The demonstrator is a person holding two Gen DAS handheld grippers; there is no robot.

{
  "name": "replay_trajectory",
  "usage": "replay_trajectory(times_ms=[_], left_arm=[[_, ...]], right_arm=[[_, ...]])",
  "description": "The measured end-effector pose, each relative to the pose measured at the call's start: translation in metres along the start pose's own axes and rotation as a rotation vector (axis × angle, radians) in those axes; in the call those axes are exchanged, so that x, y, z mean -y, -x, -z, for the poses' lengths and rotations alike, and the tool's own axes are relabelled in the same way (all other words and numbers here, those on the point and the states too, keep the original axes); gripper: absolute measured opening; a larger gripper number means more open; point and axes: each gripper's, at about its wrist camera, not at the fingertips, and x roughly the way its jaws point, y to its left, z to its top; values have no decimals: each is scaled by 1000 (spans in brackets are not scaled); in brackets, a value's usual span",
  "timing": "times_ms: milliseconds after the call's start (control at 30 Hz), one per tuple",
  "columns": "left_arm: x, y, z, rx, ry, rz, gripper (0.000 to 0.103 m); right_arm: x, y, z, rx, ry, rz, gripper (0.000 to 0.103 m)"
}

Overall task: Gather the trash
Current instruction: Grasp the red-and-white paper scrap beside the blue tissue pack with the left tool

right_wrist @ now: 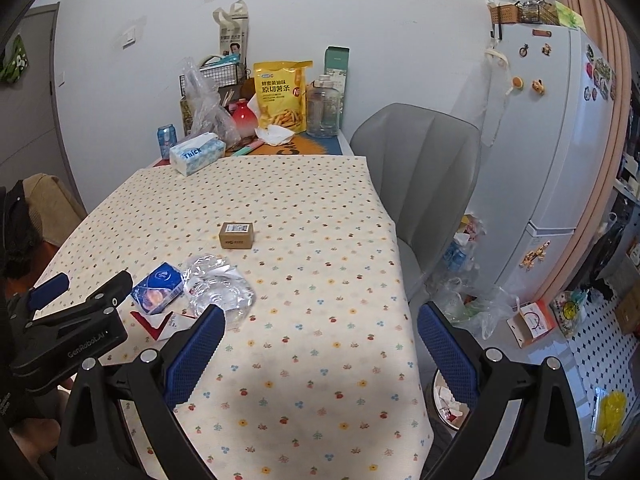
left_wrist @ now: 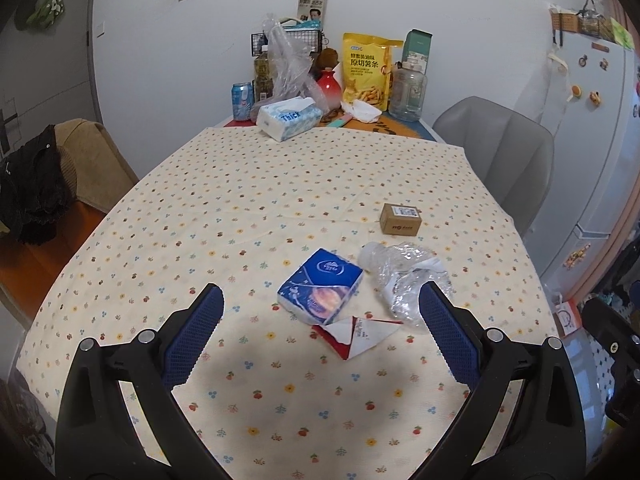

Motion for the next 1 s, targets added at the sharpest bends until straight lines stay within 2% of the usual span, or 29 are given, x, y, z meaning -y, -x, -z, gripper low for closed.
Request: replay_trajectory(times_ms=[467, 567, 667, 700, 733, 767, 800, 833, 1000], left_arm=[[-13, -44, 20, -92, 22, 9, 97], [-11, -62, 24, -132, 20, 6, 92], [-8, -78, 28, -186, 19, 10, 80], [-7, -81, 30, -201, 21, 16, 70], [-7, -84, 30, -211, 21, 21, 55], [-5, -86, 31, -222, 21, 33, 45], [-4, -85, 31, -221, 15, 45, 30], [0, -83, 30, -212, -7, 35, 20], [7, -64, 17, -137, -37, 16, 19]], right_arm=[[-24, -31, 13, -62, 46, -1, 95], [-25, -41, 16, -84, 47, 2, 95], [-23, -50, 16, -102, 39, 4, 94], [-21, -52, 16, -104, 37, 3, 94], [-21, -54, 15, -105, 36, 2, 94], [-20, -55, 14, -104, 36, 2, 94], [-20, -56, 13, -105, 35, 0, 94], [-19, -58, 13, -107, 34, -2, 94], [-22, -64, 10, -113, 35, -21, 94]])
